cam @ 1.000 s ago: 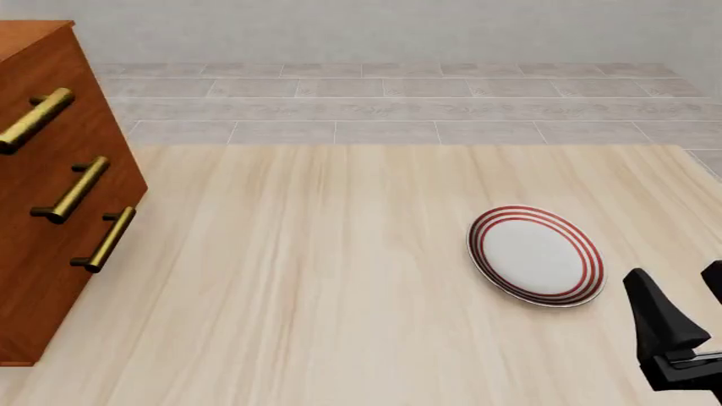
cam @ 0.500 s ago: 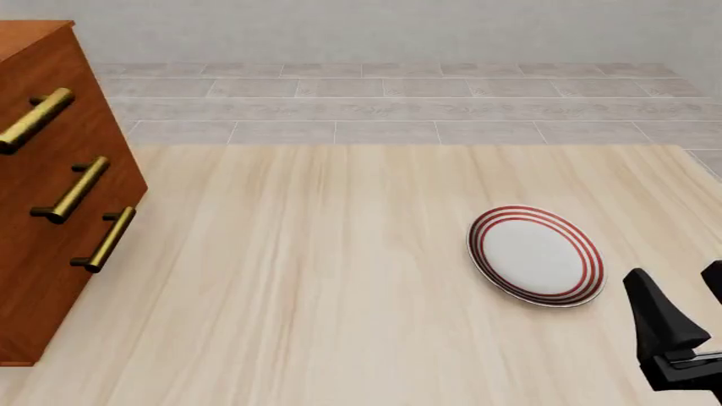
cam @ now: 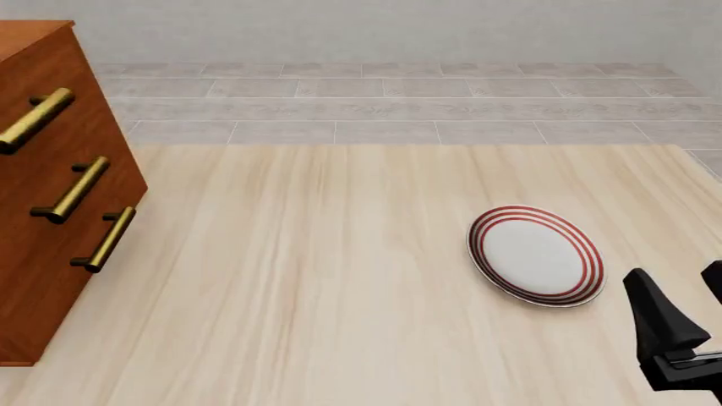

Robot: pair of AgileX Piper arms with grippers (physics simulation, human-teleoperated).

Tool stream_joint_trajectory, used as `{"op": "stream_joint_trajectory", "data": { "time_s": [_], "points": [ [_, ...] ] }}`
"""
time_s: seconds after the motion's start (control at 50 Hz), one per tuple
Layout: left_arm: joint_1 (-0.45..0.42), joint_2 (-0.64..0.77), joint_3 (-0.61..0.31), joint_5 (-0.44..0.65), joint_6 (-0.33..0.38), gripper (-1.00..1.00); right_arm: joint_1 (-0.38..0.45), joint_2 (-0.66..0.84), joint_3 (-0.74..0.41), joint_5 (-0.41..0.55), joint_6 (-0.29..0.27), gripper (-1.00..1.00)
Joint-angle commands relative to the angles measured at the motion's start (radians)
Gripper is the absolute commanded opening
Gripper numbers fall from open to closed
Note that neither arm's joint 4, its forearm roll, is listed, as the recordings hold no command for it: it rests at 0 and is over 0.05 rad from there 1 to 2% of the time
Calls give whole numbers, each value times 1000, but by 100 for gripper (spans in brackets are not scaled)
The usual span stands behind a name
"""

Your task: Put the bowl on top of the cabinet.

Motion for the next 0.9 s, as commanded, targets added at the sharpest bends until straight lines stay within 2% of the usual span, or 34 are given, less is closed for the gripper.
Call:
{"op": "stream_joint_trajectory", "data": {
  "time_s": [0.02, 0.46, 0.48, 0.56, 0.6, 0.64, 0.68, 0.72, 0.74, 0.76, 0.84, 0.86, 0.9],
  "points": [
    [17, 12, 5, -8, 18, -100, 2, 3, -1, -3, 1, 100],
    [17, 12, 5, -8, 18, -100, 2, 3, -1, -3, 1, 100],
    [71, 62, 93, -76, 60, -100, 2, 3, -1, -3, 1, 100],
    [69, 61, 105, -79, 72, -100, 1, 3, -1, -3, 1, 100],
    [75, 70, 78, -61, 75, -100, 2, 3, -1, -3, 1, 100],
    [80, 69, 96, -77, 84, -100, 2, 3, -1, -3, 1, 100],
    [84, 85, 56, -49, 88, -100, 1, 3, -1, -3, 1, 100],
    [85, 84, 64, -56, 94, -100, 2, 3, -1, -3, 1, 100],
    [82, 88, 25, -20, 95, -100, 2, 3, -1, -3, 1, 100],
    [78, 83, 37, -26, 94, 100, 2, 2, -1, -3, 1, 100],
    [78, 87, 20, -16, 97, 100, 1, 3, -1, -3, 1, 100],
    [80, 78, 59, -48, 97, 100, 1, 3, -1, -3, 1, 100],
    [83, 90, 12, -17, 97, 100, 2, 3, -1, -3, 1, 100]
  ]
}}
